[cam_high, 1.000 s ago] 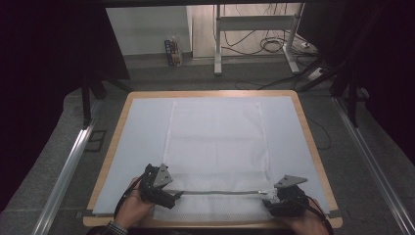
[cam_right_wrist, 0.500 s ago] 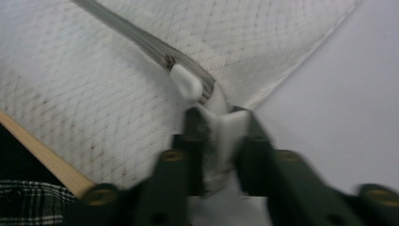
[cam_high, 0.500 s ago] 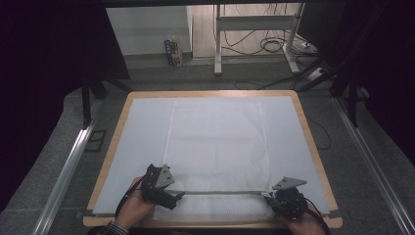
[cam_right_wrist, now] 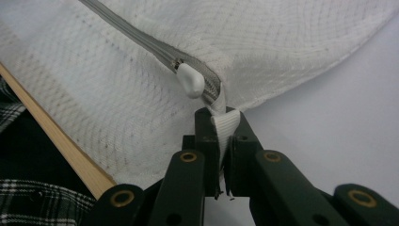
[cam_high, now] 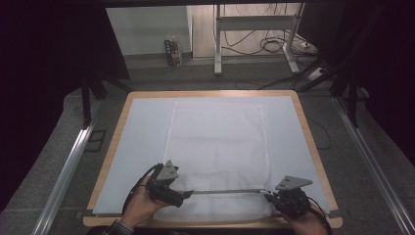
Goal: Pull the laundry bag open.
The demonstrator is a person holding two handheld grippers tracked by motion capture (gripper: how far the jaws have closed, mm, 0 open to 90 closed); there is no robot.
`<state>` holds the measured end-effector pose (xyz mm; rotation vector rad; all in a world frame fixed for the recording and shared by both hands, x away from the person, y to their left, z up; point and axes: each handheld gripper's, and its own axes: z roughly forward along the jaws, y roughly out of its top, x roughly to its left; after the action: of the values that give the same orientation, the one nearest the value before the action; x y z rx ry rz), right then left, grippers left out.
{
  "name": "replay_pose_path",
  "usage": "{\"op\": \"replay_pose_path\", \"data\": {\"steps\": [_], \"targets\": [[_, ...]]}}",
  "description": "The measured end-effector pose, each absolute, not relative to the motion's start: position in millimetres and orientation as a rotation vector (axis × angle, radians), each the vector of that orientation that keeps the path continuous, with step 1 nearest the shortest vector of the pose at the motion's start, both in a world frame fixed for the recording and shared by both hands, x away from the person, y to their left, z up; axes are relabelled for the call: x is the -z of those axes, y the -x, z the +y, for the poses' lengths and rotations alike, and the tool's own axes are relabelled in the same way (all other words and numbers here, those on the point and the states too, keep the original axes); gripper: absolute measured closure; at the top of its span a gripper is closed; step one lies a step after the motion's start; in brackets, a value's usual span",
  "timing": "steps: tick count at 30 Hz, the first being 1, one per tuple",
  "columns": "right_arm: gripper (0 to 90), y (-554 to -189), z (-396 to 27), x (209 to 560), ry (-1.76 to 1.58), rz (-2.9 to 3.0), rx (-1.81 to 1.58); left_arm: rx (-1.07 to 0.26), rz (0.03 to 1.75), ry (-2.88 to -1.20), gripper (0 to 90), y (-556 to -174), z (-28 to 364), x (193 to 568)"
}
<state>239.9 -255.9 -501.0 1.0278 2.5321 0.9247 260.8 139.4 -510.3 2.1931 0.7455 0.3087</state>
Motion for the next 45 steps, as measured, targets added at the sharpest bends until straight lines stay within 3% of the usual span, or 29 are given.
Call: {"op": "replay_pose_path", "data": {"steps": [12,31,45], "targets": [[84.5,-241,-259,492,-0.961,2.487,-1.03,-0.269,0.621,-2.173,13.9,-273,89,495],[83.6,-243,-261,492,-0.953,2.499,-1.057,-0.22,0.372,-2.197,10.6,-295,-29,475],[83.4,-243,-261,492,-0.957,2.508,-1.061,-0.165,0.387,-2.165,10.7,-311,-75,468]]}}
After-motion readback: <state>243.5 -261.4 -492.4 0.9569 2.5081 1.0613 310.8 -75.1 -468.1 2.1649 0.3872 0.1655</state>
